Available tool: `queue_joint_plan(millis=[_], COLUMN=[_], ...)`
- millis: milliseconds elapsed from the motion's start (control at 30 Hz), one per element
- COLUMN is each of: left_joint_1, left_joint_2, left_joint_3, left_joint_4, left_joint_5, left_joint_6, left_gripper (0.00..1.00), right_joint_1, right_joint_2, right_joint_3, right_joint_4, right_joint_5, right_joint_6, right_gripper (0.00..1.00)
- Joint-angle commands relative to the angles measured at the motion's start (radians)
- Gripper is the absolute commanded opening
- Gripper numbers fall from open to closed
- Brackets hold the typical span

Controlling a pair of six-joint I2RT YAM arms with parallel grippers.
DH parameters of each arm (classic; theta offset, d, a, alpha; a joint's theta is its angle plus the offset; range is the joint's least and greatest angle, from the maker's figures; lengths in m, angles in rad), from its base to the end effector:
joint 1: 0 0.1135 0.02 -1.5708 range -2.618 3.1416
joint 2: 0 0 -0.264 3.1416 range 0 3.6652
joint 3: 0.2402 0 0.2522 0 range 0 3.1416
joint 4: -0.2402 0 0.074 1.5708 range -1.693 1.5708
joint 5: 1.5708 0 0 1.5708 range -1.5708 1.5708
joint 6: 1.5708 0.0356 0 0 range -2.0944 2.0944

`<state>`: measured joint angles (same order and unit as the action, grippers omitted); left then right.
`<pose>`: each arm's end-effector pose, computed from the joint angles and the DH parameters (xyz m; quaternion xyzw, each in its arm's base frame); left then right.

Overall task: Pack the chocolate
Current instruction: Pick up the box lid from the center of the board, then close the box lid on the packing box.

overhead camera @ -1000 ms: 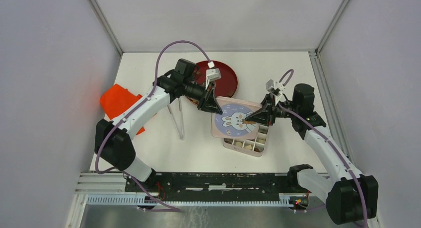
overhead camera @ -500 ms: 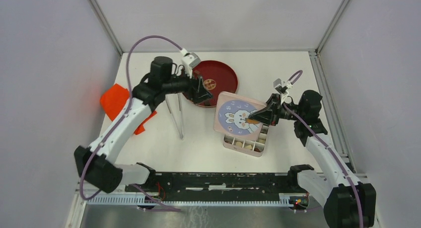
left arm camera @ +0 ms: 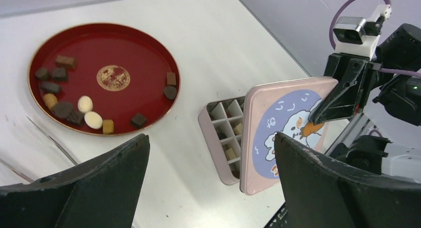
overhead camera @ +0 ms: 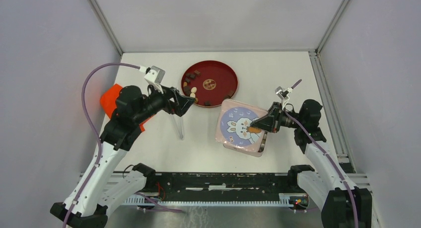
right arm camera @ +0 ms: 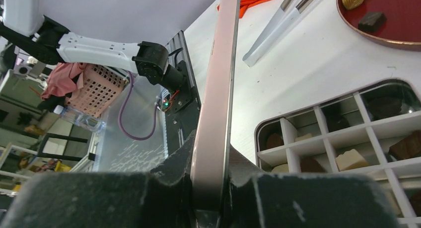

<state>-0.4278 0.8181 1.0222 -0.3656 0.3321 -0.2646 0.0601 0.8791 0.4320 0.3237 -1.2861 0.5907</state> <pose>0.1530 -0.0825 0.3973 0.1680 0.7401 -0.3352 0.5582 0.1794 0.0450 0.2547 -0.2259 0.6828 0.5952 0.3585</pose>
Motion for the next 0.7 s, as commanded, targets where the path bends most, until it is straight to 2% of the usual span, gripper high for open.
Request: queue_joint_plan(millis=[0, 467, 667], left_joint_1=[-0.003, -0.003, -0.004], left_joint_2=[-0.060, -0.202, -0.191], left_joint_3=[-0.059, -0.323, -0.397], left_joint_4=[0.025, 0.211, 0.290], left_joint_5=[-0.023, 0.077, 0.110], left_joint_6=[-0.157, -0.369, -0.409], left_gripper=[1.00, 1.00, 0.98], right_joint_1=[-0.006, -0.014, -0.026], right_joint_2=[0.006, 0.064, 0.119], right_joint_3=[-0.005, -0.057, -0.049], right_joint_4=[0.088, 0.112, 0.100], right_joint_5=[0.004, 0.069, 0.095], right_joint_6=[0.096, 0.239, 0.263], right_gripper=[0.00, 0.00, 0.00])
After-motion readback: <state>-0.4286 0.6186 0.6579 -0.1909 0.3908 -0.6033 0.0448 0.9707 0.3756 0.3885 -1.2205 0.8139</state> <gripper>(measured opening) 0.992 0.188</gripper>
